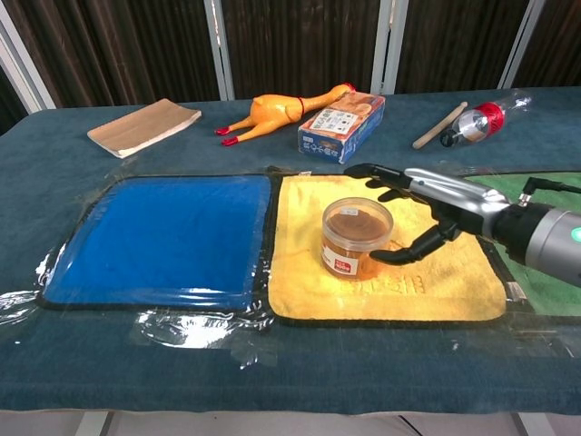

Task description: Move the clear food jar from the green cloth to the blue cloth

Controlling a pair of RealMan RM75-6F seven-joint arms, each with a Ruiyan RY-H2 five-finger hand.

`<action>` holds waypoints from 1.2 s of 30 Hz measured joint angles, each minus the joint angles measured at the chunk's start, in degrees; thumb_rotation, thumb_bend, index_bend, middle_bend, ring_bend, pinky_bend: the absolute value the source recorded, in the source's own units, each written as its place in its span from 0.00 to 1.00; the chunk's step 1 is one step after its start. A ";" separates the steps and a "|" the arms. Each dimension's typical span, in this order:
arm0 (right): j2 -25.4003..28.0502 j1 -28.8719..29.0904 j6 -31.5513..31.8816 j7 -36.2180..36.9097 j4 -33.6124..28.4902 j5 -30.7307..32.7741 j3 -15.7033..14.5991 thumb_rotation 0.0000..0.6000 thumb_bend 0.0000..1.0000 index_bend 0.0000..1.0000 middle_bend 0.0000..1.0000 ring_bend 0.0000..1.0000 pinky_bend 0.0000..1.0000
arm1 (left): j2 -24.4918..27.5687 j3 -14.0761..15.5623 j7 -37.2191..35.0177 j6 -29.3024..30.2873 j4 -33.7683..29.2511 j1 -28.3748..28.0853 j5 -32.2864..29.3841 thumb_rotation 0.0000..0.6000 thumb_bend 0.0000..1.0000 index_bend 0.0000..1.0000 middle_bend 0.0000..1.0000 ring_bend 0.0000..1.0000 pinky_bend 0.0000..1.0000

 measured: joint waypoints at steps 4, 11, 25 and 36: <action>1.43 -1.45 -0.38 3.01 -1.97 0.36 -1.33 1.00 0.20 0.00 0.00 0.00 0.10 | -0.07 0.03 0.09 -0.40 -0.01 -0.18 0.05 1.00 0.00 0.03 0.00 0.00 0.03; 0.60 -3.13 -0.41 10.16 -3.75 2.18 -0.99 1.00 0.20 0.00 0.00 0.00 0.11 | -0.10 0.17 0.36 -0.60 -0.15 -0.27 0.24 1.00 0.00 0.03 0.00 0.00 0.03; -6.54 -3.95 -1.74 18.61 -4.07 4.41 1.88 1.00 0.20 0.00 0.00 0.00 0.13 | 0.71 0.61 -0.76 0.66 -0.27 0.48 0.89 1.00 0.00 0.03 0.00 0.00 0.03; -13.22 -0.09 -3.60 16.18 2.37 2.90 4.22 1.00 0.20 0.00 0.00 0.00 0.12 | 1.00 0.63 -0.84 0.42 -0.57 0.61 0.54 1.00 0.00 0.03 0.00 0.00 0.03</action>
